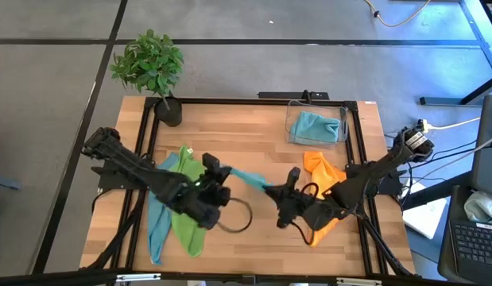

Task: Fold microfiber towels
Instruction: Fold the blue Fold the blue microfiber towel

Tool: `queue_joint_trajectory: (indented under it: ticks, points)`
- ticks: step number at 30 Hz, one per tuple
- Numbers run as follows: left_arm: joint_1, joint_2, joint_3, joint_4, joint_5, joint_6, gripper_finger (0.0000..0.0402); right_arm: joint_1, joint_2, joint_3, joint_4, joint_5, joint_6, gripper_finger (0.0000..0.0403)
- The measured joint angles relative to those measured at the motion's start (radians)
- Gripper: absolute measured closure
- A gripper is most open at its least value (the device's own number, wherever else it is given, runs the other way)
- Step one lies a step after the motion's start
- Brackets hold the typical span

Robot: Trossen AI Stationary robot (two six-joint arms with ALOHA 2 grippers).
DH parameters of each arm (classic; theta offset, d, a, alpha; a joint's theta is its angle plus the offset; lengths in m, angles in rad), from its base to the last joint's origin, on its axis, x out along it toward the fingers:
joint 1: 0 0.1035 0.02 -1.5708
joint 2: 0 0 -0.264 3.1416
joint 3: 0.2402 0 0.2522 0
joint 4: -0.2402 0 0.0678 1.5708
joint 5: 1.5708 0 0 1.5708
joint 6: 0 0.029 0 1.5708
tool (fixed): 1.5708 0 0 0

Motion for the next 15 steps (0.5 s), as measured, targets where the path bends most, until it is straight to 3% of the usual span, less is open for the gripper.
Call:
queue_joint_trajectory:
  ticks: [9,15]
  points:
    - [-0.156,-0.018,0.127,-0.035,0.199,-0.120,0.0401,0.073,0.000,0.163,0.000,-0.181,0.129,0.0389]
    - [-0.146,-0.018,0.098,-0.052,0.249,-0.176,0.0401,0.047,0.003,0.147,-0.071,-0.240,0.317,0.0389]
